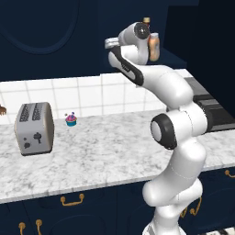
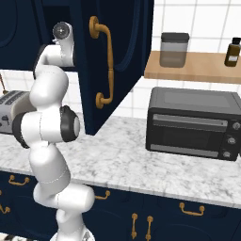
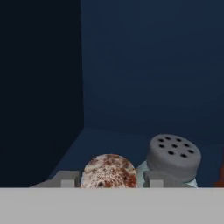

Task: Put the shaker and condiment bottle from the counter next to their counterparts in the cabinet.

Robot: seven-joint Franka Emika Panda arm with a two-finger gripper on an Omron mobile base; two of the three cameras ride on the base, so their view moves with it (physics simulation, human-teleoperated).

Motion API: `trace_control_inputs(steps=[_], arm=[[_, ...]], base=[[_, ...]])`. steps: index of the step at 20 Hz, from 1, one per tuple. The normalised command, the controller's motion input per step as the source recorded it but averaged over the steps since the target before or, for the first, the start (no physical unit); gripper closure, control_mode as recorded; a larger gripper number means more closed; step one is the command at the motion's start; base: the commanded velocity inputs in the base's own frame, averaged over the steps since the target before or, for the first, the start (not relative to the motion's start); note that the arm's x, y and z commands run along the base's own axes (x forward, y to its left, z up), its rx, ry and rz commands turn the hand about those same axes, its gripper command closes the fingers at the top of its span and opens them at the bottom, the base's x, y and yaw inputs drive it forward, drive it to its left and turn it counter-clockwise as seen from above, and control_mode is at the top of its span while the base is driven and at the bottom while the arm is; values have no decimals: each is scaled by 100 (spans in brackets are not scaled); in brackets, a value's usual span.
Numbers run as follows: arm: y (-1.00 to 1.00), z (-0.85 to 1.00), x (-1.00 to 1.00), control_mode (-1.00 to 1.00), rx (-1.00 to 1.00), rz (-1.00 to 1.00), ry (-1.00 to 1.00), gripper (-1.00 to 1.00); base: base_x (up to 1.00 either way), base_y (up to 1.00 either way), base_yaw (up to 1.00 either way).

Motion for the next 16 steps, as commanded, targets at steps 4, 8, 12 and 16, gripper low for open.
trace_control_inputs(steps=[4, 8, 12, 16], arm=[[0, -3, 8, -100, 0, 0, 0, -100], [-1, 15, -11, -100, 0, 0, -10, -100], [-8, 18, -42, -100, 0, 0, -15, -100], [-12, 18, -47, -100, 0, 0, -17, -100]], base=[[0, 0, 0], [0, 0, 0], [0, 0, 0], [0, 0, 0]])
